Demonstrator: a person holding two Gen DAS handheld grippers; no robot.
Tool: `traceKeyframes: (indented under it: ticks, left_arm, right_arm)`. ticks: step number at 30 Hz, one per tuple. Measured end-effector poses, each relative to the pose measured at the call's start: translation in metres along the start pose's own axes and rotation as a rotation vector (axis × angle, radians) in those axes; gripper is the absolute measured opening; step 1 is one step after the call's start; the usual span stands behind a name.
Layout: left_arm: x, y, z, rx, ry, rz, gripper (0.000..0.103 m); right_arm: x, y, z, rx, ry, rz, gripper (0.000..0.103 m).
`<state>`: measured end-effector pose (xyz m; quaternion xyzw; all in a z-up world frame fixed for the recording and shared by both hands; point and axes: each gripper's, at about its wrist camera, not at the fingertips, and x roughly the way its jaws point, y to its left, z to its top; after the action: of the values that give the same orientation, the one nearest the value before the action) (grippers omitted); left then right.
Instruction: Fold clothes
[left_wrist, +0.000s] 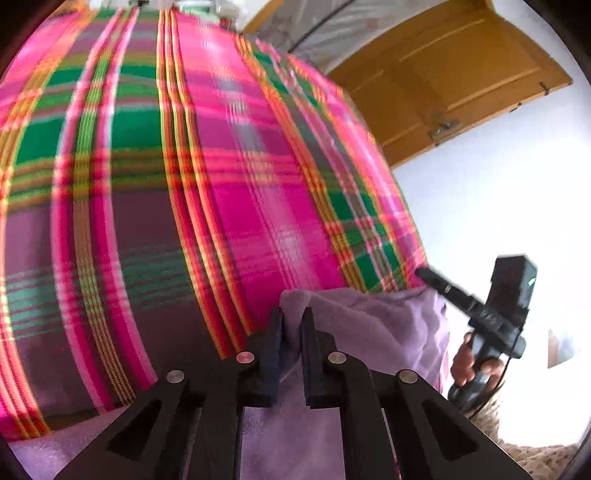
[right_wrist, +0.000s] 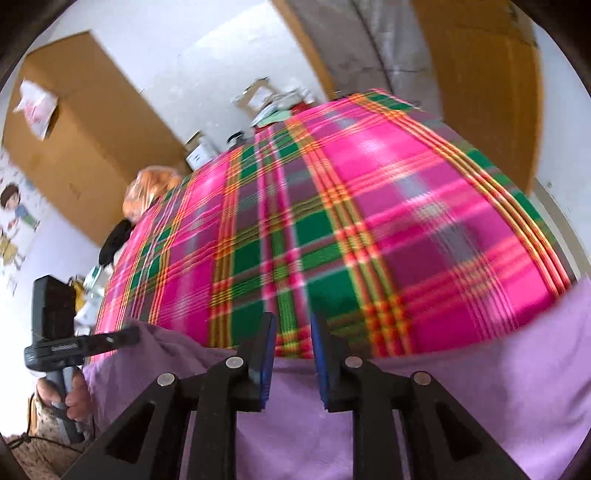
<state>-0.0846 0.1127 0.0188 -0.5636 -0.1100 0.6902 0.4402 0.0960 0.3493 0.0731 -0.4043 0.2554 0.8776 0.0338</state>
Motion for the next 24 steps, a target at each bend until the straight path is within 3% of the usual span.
traceKeyframes:
  ticks: [3,6,12,17,23,24]
  left_arm:
    - [-0.008,0.001,0.005,-0.012,-0.055,-0.004,0.008]
    - [0.003,0.008,0.008,-0.052,-0.051,0.030,0.007]
    - [0.015,0.026,0.008,-0.155,-0.021,-0.003,0.007]
    - [0.014,0.024,0.009,-0.144,-0.019,0.013,0.008]
    - [0.013,0.026,0.008,-0.150,-0.015,0.012,0.008]
    - [0.013,0.026,0.008,-0.150,-0.015,0.012,0.008]
  right_arm:
    - [-0.005,-0.010,-0.006,0.019,-0.013,-0.053,0.021]
    - [-0.010,-0.020,-0.013,0.039,-0.026,-0.105,0.021]
    - [-0.005,0.002,-0.018,-0.189,0.036,-0.147,0.032]
    - [0.004,0.008,-0.028,-0.290,0.097,-0.174,0.042]
    - [0.005,0.011,-0.030,-0.321,0.089,-0.192,0.041]
    - [0.004,0.011,-0.028,-0.322,0.081,-0.196,0.035]
